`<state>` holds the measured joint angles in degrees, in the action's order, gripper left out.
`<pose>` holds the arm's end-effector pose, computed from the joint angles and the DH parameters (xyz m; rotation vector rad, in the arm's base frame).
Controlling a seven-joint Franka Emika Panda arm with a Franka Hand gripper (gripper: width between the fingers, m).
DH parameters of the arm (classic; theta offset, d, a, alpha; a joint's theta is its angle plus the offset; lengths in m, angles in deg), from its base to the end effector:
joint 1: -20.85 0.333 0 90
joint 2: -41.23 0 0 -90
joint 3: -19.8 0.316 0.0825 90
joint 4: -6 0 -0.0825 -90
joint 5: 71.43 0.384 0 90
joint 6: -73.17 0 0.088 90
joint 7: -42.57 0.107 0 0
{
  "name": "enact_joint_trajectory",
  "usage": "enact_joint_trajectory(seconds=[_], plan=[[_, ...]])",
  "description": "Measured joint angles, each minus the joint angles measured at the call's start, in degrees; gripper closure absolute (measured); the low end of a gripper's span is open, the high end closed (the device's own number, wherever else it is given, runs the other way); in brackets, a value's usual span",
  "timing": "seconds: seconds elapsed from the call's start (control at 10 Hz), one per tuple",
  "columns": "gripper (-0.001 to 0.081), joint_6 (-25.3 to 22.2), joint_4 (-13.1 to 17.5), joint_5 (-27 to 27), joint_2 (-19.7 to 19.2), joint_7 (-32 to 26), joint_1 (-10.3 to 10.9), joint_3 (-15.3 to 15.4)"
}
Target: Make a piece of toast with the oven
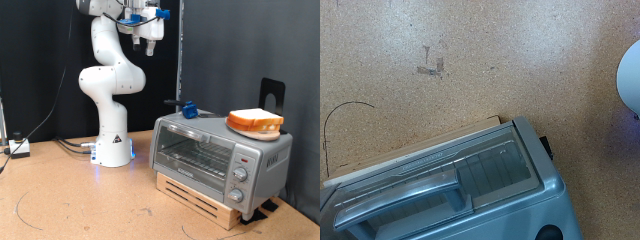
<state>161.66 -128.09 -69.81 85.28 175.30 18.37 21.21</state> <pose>0.3088 -0.0004 0.5903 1.2148 -2.8751 -0.0334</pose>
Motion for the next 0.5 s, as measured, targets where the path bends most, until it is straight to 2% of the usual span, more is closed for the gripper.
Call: enact_joint_trajectory(seconds=[0.1, 0.2, 0.5], plan=[[-0.0001, -0.82, 0.03, 0.46, -0.01, -2.22, 0.36, 0.07], [-0.0001, -1.16, 0.15, 1.50, 0.10, -7.46, 1.81, 0.07], [-0.0001, -2.98, 1.03, 2.98, 1.76, -23.50, 7.60, -0.15]])
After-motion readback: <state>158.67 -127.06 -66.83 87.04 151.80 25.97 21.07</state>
